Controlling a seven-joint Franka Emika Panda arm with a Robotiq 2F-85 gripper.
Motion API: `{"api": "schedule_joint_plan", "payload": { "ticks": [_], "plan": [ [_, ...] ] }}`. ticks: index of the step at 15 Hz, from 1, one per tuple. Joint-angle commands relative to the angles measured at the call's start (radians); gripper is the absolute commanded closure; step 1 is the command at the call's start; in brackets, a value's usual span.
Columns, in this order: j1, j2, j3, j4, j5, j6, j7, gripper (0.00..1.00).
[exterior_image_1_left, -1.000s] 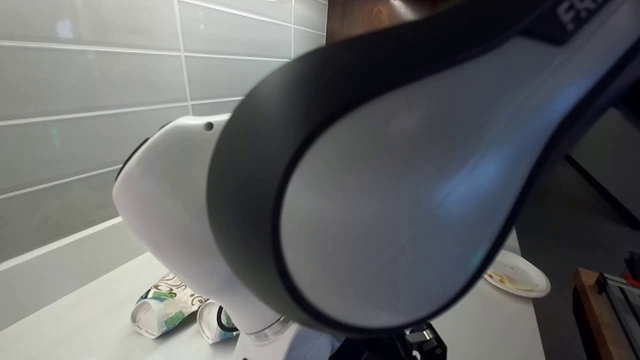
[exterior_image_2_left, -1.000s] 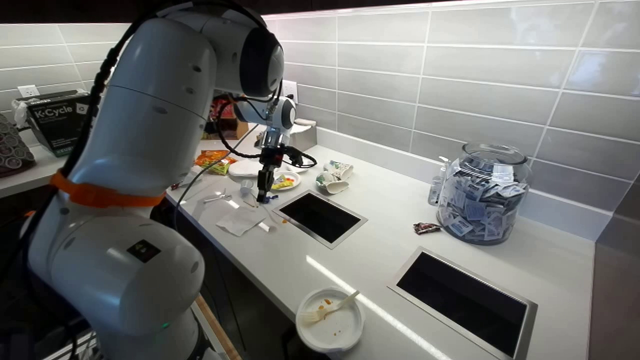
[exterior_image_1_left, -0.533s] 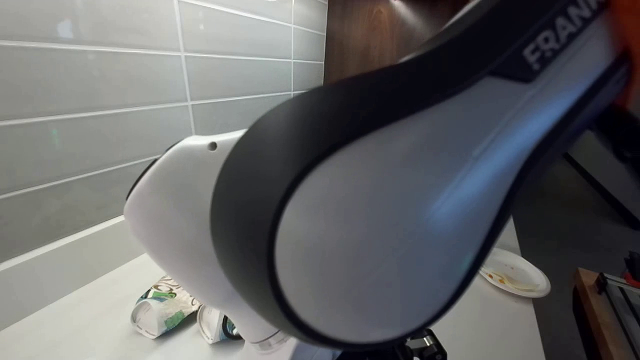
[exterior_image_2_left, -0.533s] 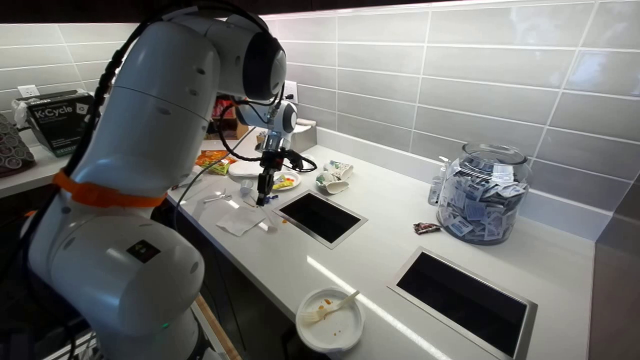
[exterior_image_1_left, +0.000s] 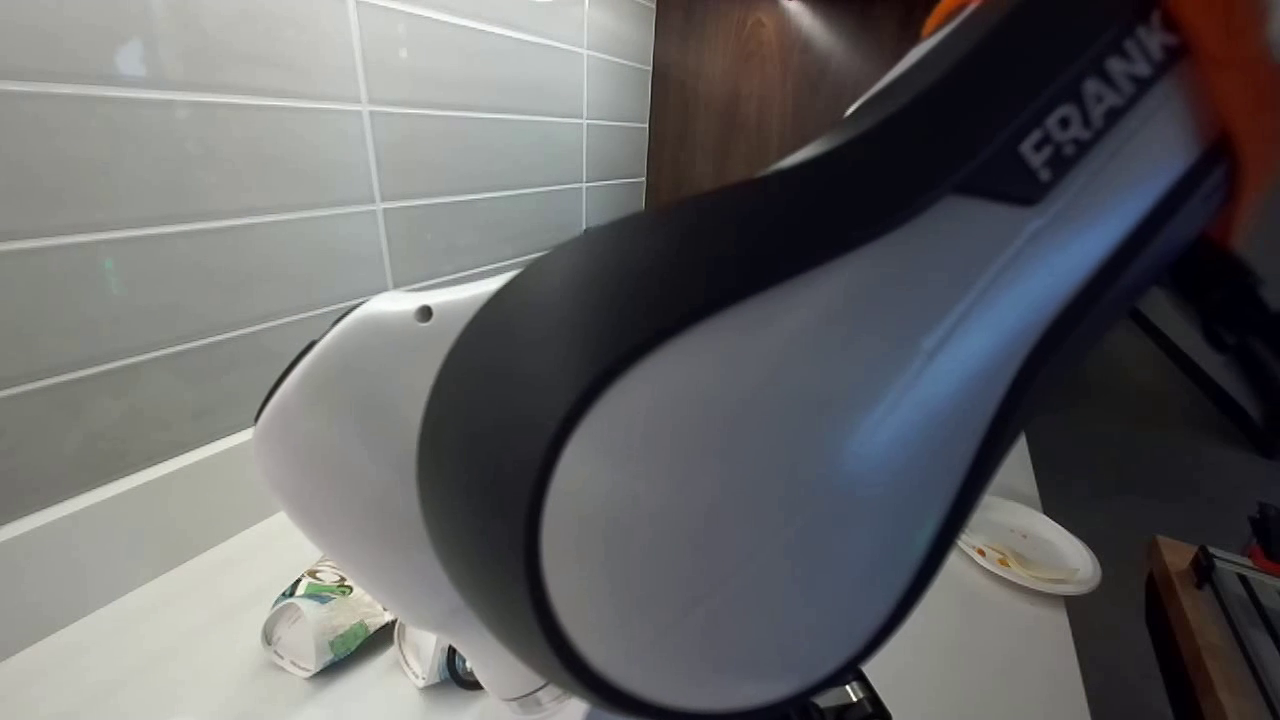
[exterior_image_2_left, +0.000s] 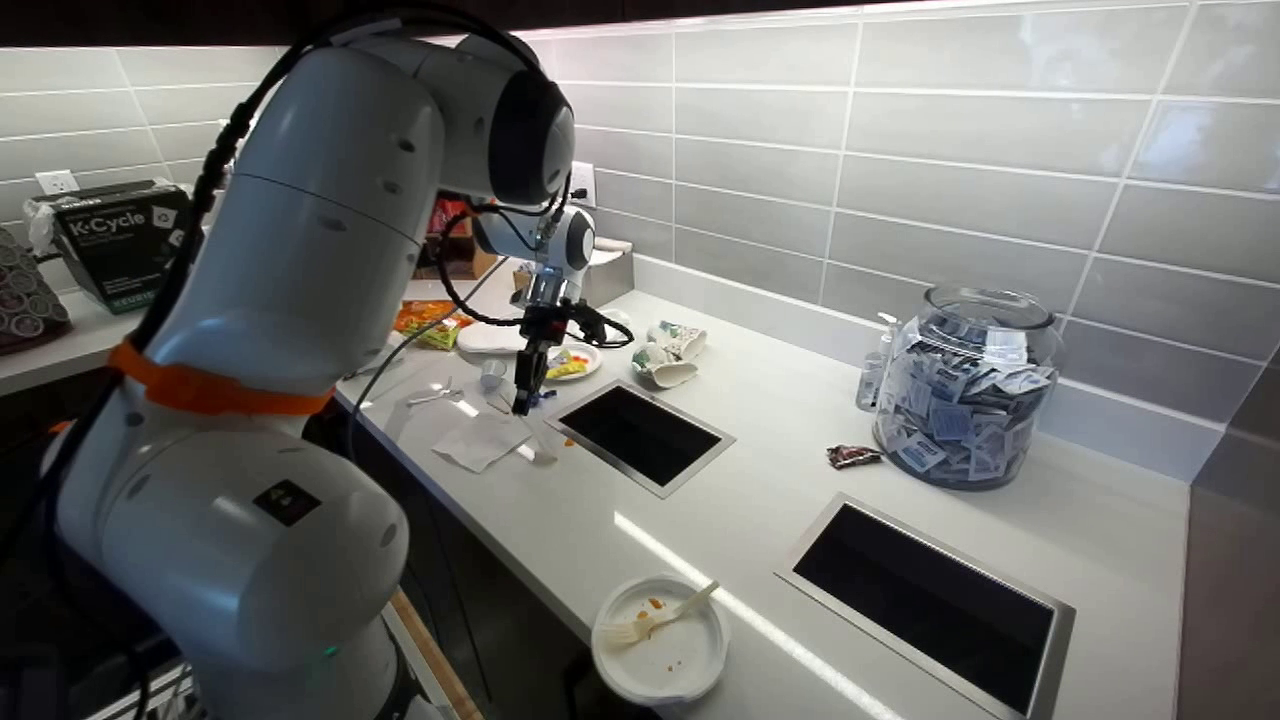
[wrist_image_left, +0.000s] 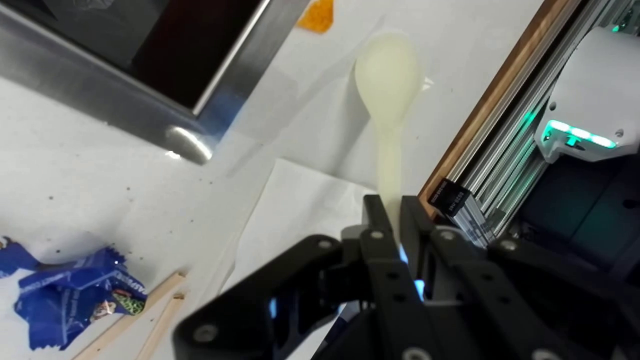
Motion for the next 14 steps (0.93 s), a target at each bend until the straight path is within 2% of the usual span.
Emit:
{"api": "schedule_joint_plan", "payload": {
  "ticks": [1,14],
  "plan": [
    [0.006,0.027,-0.001,0.029,0.004,0.013,0.001,0.97],
    [0.051,0.035,-0.020,0.052,-0.066,0.042,0.107,0.97]
  ]
}}
